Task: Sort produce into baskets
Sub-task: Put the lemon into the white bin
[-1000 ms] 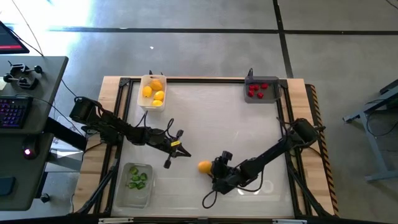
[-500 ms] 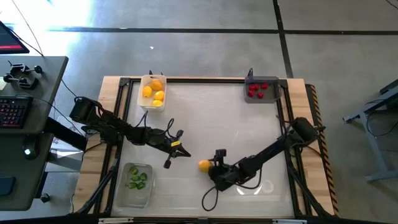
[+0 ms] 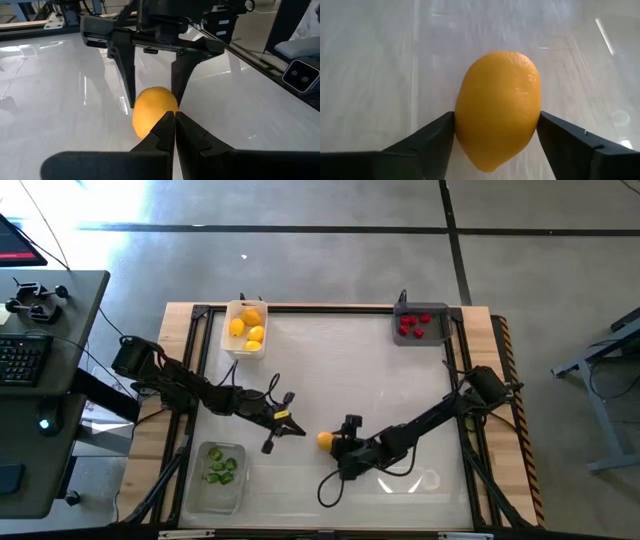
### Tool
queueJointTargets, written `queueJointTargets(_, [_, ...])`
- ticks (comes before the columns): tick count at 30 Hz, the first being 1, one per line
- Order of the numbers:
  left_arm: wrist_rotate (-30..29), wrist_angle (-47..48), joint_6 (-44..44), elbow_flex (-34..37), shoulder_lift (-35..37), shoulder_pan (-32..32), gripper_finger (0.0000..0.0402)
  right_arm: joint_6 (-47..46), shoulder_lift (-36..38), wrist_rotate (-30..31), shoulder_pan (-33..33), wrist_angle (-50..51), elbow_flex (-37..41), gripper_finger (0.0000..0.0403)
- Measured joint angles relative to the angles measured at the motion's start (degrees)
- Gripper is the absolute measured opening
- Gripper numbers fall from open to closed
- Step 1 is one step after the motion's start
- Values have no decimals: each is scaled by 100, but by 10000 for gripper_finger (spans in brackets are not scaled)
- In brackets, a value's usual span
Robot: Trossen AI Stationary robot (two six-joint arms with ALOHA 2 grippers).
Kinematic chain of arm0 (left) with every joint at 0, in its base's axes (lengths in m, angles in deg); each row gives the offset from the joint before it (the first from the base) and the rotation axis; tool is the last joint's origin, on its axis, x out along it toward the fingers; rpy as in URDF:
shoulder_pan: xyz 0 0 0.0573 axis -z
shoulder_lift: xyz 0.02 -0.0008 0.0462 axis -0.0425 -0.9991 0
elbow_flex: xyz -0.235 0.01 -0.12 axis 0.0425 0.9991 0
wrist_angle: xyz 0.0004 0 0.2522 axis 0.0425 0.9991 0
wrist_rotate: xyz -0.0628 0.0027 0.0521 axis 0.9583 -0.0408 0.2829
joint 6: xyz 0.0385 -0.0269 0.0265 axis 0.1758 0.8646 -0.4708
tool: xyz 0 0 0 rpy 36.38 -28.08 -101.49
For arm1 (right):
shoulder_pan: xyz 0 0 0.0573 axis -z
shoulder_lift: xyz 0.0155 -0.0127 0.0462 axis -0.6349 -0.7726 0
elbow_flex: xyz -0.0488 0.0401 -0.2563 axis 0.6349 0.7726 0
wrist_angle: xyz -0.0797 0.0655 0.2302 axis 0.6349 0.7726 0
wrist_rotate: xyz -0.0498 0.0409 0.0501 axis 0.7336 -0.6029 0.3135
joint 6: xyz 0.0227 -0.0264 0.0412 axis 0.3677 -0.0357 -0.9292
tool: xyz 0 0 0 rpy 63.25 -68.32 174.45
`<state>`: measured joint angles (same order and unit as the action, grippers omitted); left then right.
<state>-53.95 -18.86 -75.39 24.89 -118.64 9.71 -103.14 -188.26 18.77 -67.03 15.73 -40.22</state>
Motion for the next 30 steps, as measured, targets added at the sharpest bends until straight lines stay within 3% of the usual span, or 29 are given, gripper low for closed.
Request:
queueJointTargets(8, [0,0,-7,0,0,4,0,-233,0,81,56,2,0,191])
queueJointTargets(14, [-124,-3,-289,-2,0,79,1,-257,23,83,68,-125,0,188])
queueJointTargets(22, [-1317,-37,-1205,-55,-2,625,35,-732,666,74,83,-52,0,188])
queueJointTargets(25, [-1597,-46,-1513,-147,-2,885,62,-865,851,-69,136,-40,0,188])
queueJointTargets(30, [-2551,-47,-1889,-295,-2,1284,118,-861,904,-566,198,-231,0,188])
